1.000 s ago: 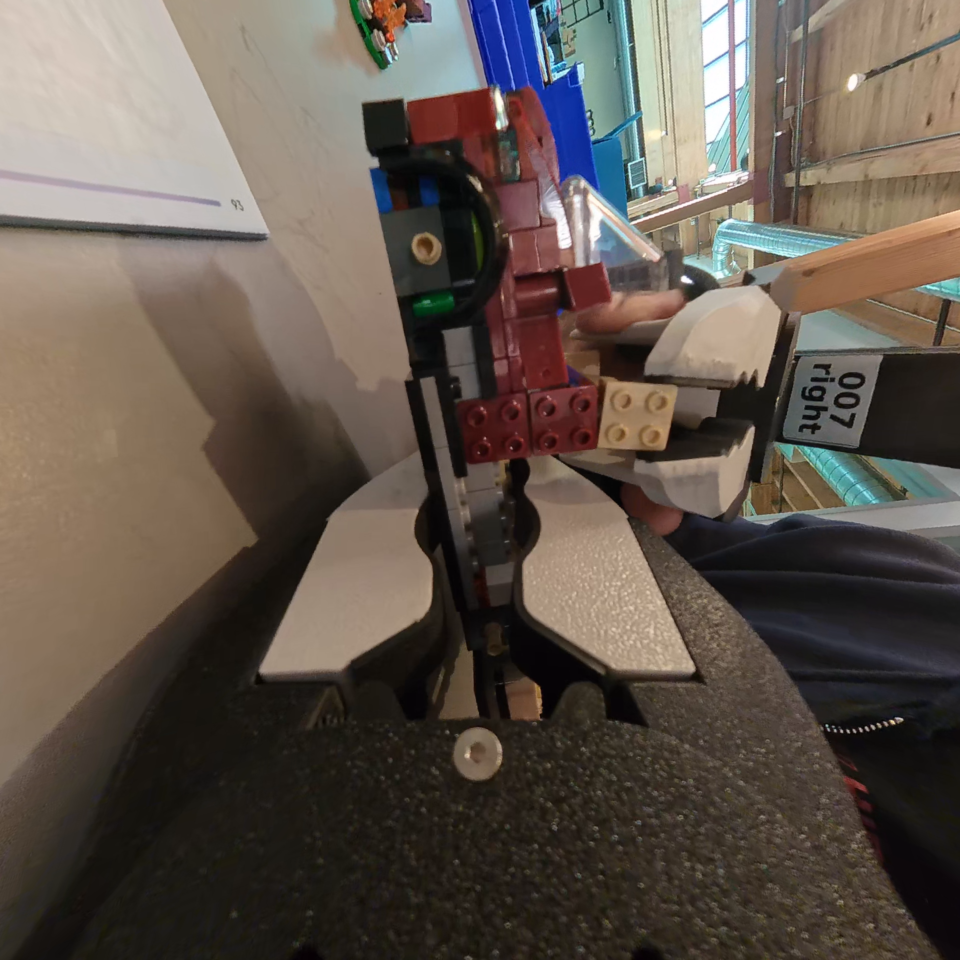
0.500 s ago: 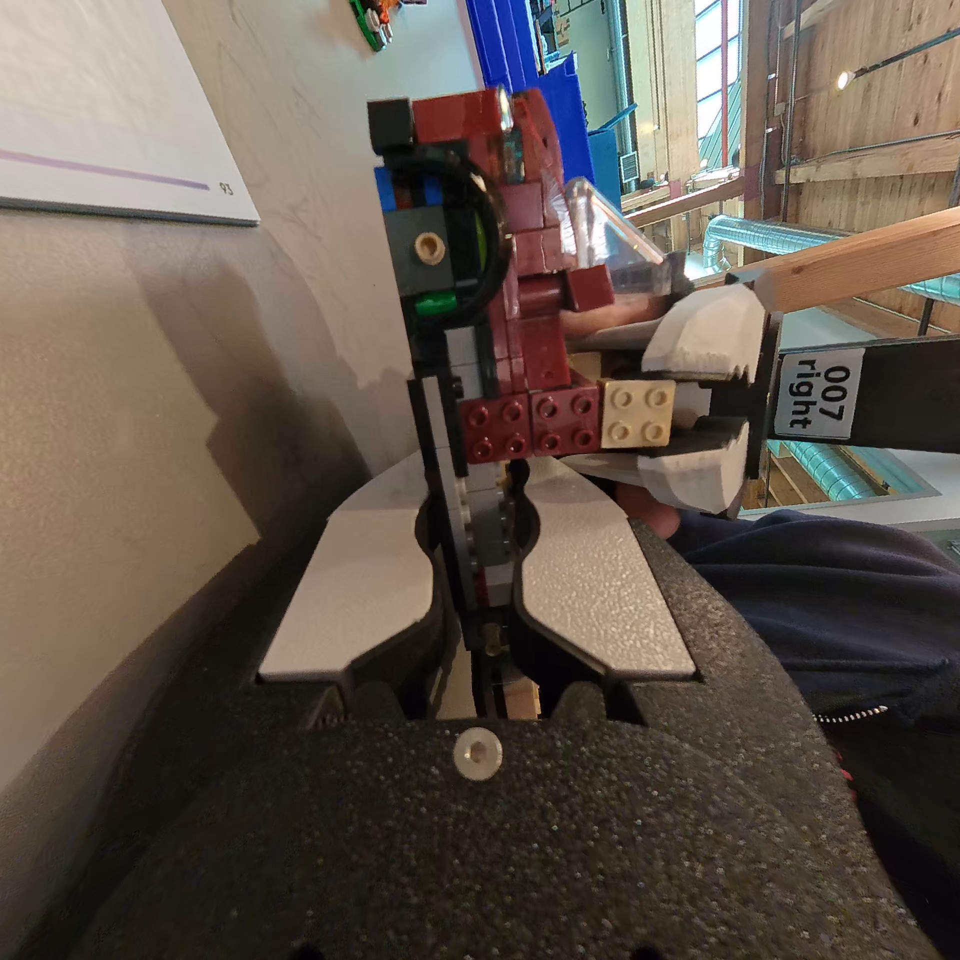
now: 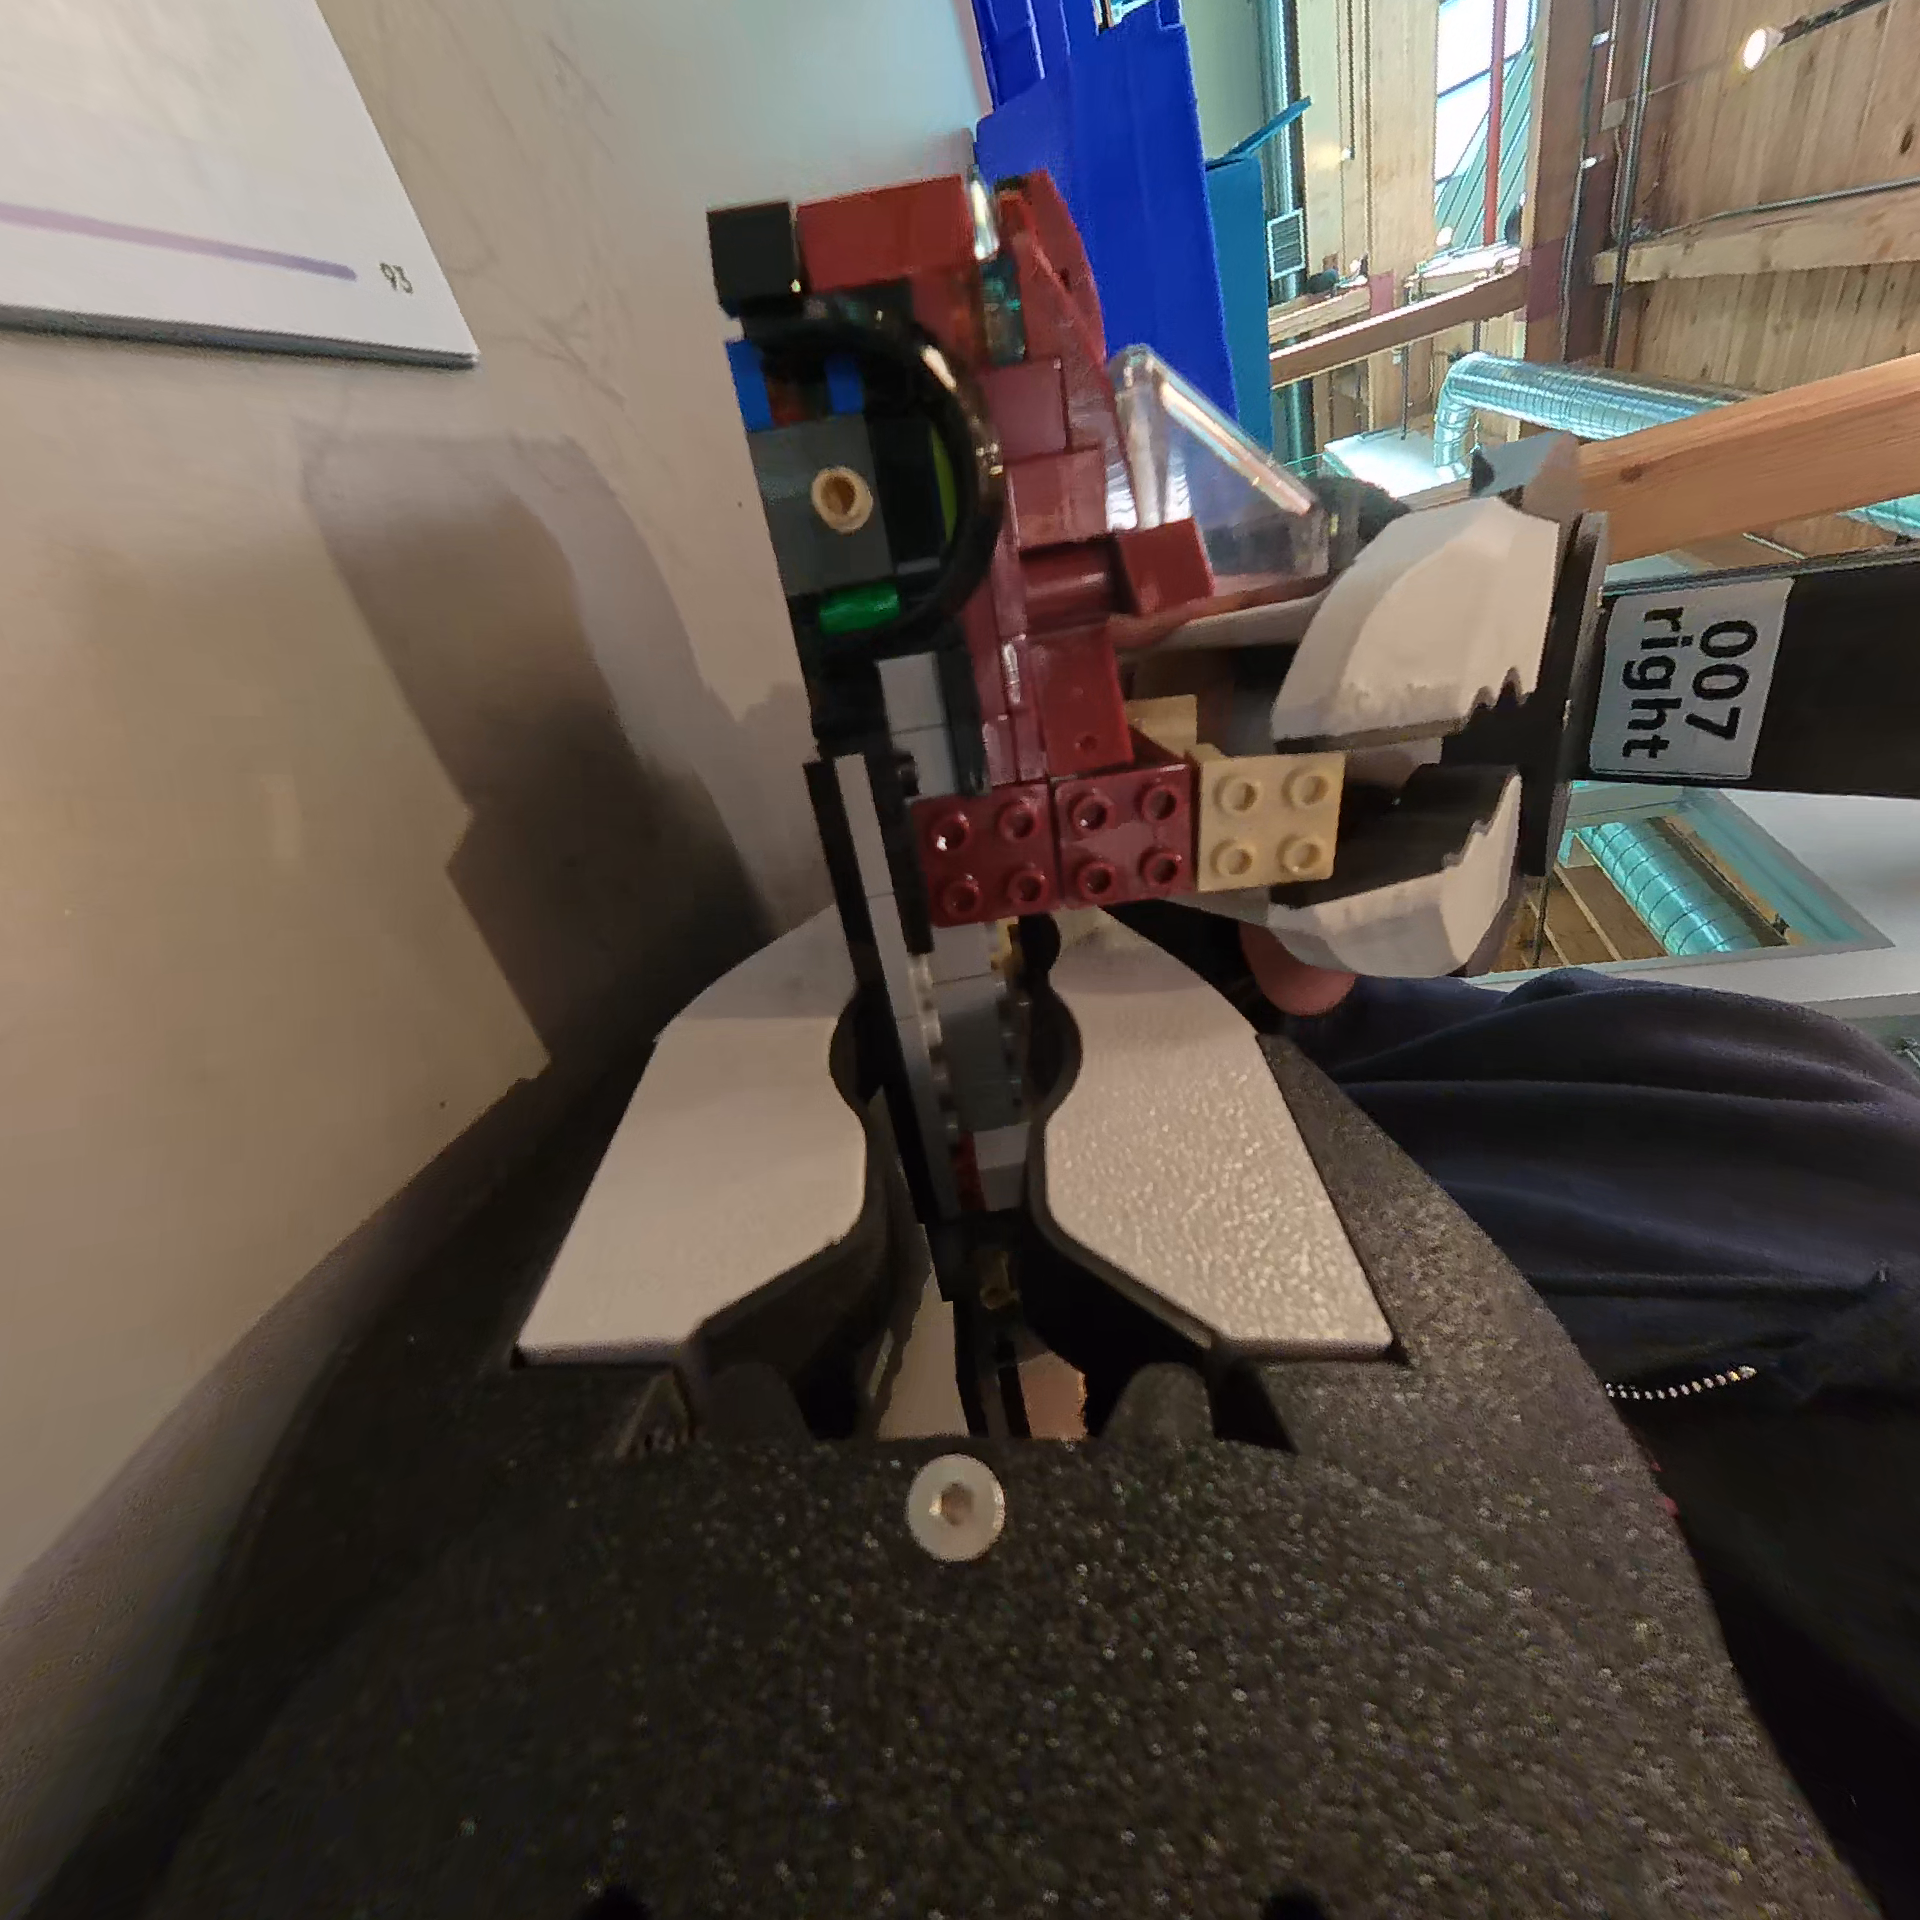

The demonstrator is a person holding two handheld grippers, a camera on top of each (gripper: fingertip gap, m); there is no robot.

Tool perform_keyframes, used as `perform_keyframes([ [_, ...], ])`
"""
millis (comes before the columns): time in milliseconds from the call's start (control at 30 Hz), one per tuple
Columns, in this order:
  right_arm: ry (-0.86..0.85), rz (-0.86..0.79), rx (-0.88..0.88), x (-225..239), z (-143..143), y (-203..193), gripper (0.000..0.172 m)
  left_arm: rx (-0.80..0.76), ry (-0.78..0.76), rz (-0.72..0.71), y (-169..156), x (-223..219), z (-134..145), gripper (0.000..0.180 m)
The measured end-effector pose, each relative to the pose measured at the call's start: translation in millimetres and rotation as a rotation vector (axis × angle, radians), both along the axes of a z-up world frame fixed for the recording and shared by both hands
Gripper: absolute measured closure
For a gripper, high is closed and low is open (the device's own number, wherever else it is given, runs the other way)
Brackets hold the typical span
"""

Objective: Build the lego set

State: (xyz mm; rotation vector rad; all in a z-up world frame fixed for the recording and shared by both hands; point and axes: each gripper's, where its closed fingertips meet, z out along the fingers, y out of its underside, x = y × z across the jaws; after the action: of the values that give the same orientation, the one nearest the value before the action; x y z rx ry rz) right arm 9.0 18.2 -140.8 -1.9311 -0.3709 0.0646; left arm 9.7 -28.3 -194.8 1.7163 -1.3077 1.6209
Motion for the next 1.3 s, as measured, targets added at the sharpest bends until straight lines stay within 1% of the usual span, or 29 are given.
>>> perform_keyframes([
  [367,0.058,-0.011,0.023,1.9,-0.8,0.4,0.156,0.019,0.001,0.002,-1.2,-0.9,-0.2,0.156],
  [533,0.074,-0.025,0.022,2.1,-0.5,0.5,0.156,-0.002,0.001,-0.004,-2.2,-1.0,0.3,0.156],
  [967,0.048,-0.070,0.042,2.9,1.2,1.0,0.156,-0.006,0.006,0.002,-1.7,0.4,-0.6,0.156],
  [1300,0.021,-0.096,0.034,2.7,0.7,-0.9,0.152,0.004,0.005,0.011,-1.3,0.7,-1.1,0.156],
])
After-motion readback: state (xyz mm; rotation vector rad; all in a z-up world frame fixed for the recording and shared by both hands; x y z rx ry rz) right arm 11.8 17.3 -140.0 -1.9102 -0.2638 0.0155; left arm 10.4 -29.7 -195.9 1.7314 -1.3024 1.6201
